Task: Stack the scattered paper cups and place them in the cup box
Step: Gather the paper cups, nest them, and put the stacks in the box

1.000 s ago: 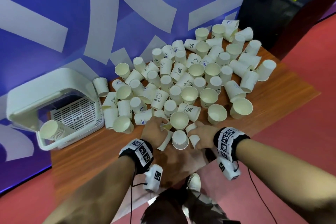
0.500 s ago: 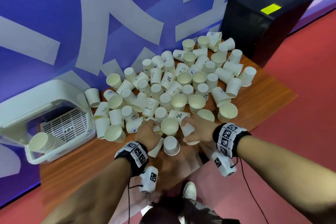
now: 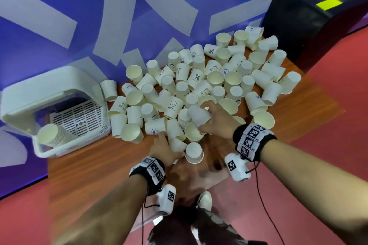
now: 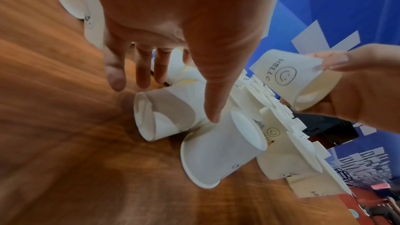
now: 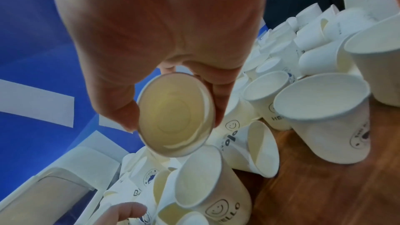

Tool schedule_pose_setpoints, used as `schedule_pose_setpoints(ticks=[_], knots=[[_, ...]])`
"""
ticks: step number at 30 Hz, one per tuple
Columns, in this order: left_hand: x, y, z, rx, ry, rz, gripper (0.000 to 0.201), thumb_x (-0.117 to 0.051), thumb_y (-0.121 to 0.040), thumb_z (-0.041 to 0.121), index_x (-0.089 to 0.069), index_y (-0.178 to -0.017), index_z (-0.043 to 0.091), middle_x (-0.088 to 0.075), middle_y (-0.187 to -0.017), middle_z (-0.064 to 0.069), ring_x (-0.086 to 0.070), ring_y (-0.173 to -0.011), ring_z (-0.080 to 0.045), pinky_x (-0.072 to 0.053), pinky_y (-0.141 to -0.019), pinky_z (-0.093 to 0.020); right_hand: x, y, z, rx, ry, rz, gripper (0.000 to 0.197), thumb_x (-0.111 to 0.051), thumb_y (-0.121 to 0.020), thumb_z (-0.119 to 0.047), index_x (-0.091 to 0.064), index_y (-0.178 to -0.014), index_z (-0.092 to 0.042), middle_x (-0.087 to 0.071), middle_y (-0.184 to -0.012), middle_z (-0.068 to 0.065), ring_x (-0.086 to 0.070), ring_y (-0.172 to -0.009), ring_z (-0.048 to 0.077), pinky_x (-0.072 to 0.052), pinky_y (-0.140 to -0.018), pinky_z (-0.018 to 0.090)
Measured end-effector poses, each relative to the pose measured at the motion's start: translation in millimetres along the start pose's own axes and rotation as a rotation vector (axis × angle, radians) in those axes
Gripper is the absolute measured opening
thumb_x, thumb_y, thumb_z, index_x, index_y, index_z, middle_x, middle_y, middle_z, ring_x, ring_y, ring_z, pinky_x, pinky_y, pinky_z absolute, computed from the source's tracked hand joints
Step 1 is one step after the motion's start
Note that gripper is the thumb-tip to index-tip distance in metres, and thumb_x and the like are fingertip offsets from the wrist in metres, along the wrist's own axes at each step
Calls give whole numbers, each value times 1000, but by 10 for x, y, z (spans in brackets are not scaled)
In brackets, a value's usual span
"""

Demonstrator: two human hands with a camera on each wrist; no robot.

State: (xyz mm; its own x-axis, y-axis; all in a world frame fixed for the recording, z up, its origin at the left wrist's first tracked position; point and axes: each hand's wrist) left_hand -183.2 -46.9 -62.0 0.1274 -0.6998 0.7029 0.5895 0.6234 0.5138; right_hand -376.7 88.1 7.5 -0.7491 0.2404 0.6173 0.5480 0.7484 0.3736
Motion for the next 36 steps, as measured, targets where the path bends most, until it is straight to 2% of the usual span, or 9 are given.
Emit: schedule_pose_setpoints(ticks=[5, 9, 13, 17, 22, 27, 30, 33, 36], knots=[[-181, -30, -92, -15, 87, 12, 115, -89, -57, 35, -16, -145, 18, -53, -124, -6, -54, -116, -29, -44, -89, -37, -90, -62, 27, -2, 6, 18, 73, -82, -67, -34, -39, -126, -31, -49, -116, 4, -54, -103, 21, -49, -92, 43], [-206, -21, -128, -22, 62, -15, 105, -85, -71, 23, -16, -149, 11, -55, -128, -7, -53, -119, -28, -33, -86, -27, -119, -77, 28, 0, -34, 23, 71, -82, -70, -32, -41, -128, -29, -50, -117, 1, -53, -106, 18, -46, -93, 36], [-57, -31, -139, -4, 38, -94, 97, -80, -74, 25, -19, -148, 13, -53, -134, -8, -53, -121, -28, -38, -89, -28, -136, -108, -36, 21, -63, -5, 71, -81, -69, -36, -41, -128, -32, -50, -120, 1, -54, -103, 19, -50, -89, 40], [168, -5, -172, -4, -38, -128, 80, -79, -74, 35, -35, -139, 15, -55, -130, -6, -55, -115, -23, -43, -93, -30, -122, -149, -190, 50, -92, -37, 72, -80, -77, -29, -38, -135, -26, -47, -122, 0, -50, -105, 17, -42, -82, 29], [548, 64, -270, 6, -24, -228, 90, -79, -61, 40, -40, -139, 18, -53, -135, 0, -54, -120, -18, -46, -102, -36, -192, -254, -511, 141, -73, -40, 67, -80, -78, -26, -40, -131, -21, -50, -116, 2, -52, -104, 20, -38, -75, 27], [878, 201, -458, 12, 5, -178, 74, -76, -76, 30, -38, -140, 23, -54, -130, 2, -54, -114, -17, -43, -90, -26, -288, -384, -916, 242, -49, -41, 60, -79, -78, -28, -44, -126, -21, -53, -111, 1, -52, -96, 17, -38, -67, 18], [1087, 313, -617, 43, 71, -119, 85, -75, -74, 37, -28, -144, 23, -57, -128, -3, -56, -109, -20, -46, -90, -29, -415, -488, -1207, 288, -35, -42, 61, -80, -75, -31, -46, -126, -26, -53, -115, 3, -53, -99, 17, -39, -73, 24], [1343, 475, -777, 14, 192, -45, 100, -74, -71, 39, -15, -152, 27, -55, -133, -6, -56, -115, -23, -45, -95, -29, -585, -557, -1568, 325, -13, -46, 61, -79, -76, -30, -48, -129, -29, -49, -117, 6, -51, -100, 17, -38, -76, 18], [1634, 603, -1015, -17, 300, 57, 109, -70, -64, 46, -8, -152, 31, -54, -133, -6, -59, -112, -25, -49, -95, -36, -804, -605, -1950, 375, -11, -78, 63, -78, -77, -31, -49, -133, -29, -50, -120, 4, -50, -107, 19, -37, -87, 26]])
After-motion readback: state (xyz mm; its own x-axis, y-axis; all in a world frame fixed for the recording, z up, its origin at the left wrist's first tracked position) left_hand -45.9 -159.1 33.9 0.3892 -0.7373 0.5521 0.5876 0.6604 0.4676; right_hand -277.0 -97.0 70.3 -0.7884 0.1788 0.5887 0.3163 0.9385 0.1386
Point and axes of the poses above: each hand's wrist, its own y-axis away from the middle knuckle, its own x-axis out of the back of the hand, z = x × y
